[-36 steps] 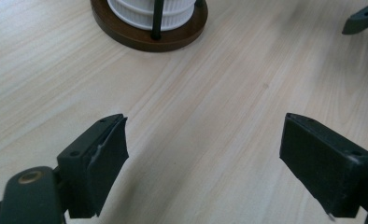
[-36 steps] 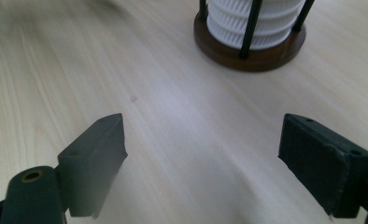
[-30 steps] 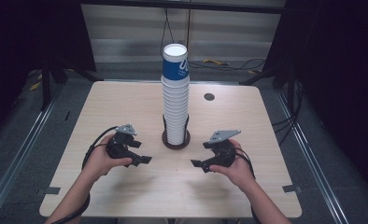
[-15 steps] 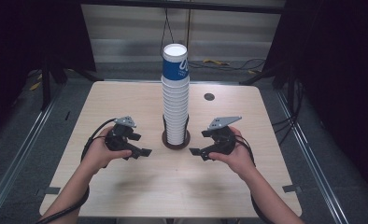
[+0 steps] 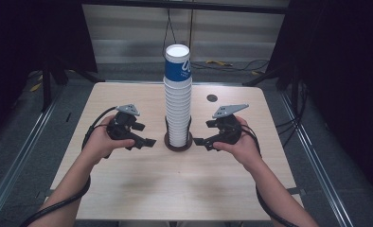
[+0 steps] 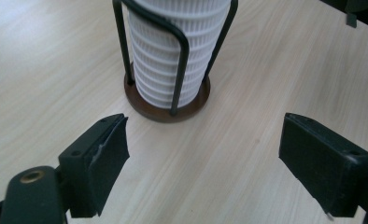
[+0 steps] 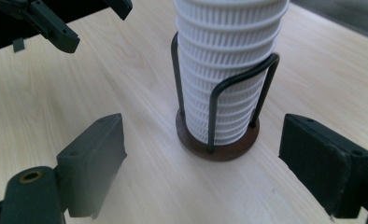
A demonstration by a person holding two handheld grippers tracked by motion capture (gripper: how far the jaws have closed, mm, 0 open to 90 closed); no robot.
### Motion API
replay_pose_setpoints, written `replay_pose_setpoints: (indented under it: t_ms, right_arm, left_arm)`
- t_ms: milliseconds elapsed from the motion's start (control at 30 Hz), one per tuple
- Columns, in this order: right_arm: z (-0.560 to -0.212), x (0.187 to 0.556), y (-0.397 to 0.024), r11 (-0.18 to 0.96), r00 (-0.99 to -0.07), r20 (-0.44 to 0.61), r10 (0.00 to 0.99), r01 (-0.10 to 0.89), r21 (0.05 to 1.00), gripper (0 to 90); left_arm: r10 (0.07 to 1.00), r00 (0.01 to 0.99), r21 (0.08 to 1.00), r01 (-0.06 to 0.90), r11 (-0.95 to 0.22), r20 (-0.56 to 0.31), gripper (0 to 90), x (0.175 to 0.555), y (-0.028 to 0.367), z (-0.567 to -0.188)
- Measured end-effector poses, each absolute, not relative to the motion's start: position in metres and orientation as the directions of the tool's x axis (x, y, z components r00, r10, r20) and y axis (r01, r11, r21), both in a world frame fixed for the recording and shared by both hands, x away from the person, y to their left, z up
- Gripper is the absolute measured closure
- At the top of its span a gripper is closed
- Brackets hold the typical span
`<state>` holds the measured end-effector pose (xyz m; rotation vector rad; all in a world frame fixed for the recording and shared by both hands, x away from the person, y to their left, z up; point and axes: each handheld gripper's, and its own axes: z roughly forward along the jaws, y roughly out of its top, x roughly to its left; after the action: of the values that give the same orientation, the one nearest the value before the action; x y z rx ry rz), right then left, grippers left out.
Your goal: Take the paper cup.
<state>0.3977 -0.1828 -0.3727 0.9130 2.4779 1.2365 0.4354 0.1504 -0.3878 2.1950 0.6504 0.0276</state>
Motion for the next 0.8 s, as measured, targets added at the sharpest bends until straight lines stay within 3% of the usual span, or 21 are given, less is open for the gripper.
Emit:
replay_pose_setpoints:
  t_ms: [800]
  right_arm:
    - [-0.338, 0.425, -0.155, 0.435, -0.784, 0.048, 0.619, 0.393, 0.81, 13.5]
  left_arm:
    - [0.448, 0.881, 0.768, 0.389, -0.509, -0.149, 15.5, 0.452, 0.136, -0.317]
